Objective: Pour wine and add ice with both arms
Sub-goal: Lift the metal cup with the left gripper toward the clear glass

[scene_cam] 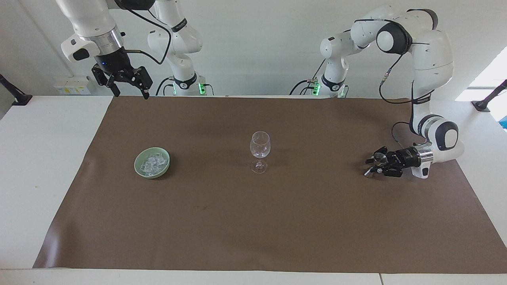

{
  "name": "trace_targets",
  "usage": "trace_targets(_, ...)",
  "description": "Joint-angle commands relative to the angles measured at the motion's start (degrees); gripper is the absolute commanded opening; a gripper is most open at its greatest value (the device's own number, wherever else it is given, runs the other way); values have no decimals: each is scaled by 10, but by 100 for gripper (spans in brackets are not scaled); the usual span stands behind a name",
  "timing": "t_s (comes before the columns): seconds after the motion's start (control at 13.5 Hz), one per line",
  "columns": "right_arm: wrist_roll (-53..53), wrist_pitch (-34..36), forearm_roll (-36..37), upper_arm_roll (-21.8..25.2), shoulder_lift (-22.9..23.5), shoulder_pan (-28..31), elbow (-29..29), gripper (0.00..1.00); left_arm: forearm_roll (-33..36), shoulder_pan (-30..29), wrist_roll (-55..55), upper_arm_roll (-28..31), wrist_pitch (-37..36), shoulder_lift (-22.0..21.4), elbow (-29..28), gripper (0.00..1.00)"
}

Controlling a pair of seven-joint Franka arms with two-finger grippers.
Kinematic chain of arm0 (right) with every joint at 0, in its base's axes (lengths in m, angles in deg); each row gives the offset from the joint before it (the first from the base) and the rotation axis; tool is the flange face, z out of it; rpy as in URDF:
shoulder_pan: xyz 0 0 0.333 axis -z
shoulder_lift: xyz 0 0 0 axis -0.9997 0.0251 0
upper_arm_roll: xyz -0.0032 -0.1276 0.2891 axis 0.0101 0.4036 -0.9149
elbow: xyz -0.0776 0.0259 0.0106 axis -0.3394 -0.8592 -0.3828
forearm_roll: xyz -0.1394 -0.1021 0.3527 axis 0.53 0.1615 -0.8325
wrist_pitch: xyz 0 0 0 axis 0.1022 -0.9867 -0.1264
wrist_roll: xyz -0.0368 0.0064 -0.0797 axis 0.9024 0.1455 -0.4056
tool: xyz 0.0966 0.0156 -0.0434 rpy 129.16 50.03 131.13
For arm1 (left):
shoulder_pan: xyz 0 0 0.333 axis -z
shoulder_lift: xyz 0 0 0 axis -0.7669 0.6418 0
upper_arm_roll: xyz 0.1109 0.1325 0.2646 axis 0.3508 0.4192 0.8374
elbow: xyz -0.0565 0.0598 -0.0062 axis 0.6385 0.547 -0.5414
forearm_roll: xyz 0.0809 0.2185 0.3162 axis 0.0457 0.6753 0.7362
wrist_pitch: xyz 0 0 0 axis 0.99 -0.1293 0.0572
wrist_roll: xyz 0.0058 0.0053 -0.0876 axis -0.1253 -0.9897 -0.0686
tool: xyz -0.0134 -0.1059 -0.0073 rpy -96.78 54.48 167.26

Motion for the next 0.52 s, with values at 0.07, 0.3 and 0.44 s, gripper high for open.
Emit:
trace_targets(0.07,-12,8,3,-1,-7,1,3,100,-12,-1,-18,3,5,-8,-15,17)
trace_targets(0.3,-12,8,3,-1,-7,1,3,100,-12,-1,-54,4,5,-8,-15,1)
trace_targets(0.44,-12,8,3,-1,-7,1,3,100,-12,-1,-101,3,5,-8,-15,0)
